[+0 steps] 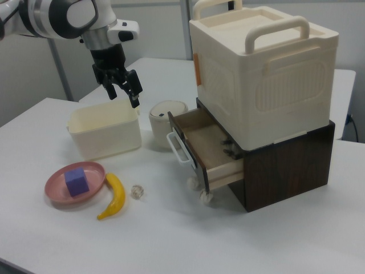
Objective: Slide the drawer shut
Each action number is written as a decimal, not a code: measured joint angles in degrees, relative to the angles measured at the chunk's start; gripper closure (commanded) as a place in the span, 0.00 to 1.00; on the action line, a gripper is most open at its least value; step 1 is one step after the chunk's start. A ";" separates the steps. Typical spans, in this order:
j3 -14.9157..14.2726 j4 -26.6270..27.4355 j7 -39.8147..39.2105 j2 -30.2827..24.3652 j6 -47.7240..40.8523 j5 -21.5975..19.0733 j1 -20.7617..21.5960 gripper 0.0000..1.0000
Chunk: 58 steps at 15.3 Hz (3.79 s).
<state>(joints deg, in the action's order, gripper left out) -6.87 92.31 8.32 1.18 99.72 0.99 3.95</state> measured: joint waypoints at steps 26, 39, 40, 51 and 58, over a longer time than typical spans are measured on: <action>0.13 -0.74 6.37 -0.24 -9.65 -0.07 -0.11 0.02; 0.13 -0.77 5.55 -0.26 -9.83 -1.02 -0.77 0.69; 0.13 -0.82 5.42 -0.26 -9.83 -1.02 -0.77 0.69; 0.13 1.47 4.93 0.33 -9.00 -4.09 -2.12 1.00; 0.11 12.90 5.74 1.37 10.88 -4.16 -2.40 1.00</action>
<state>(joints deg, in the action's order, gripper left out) -6.76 105.21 14.06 2.54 110.59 -3.17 1.55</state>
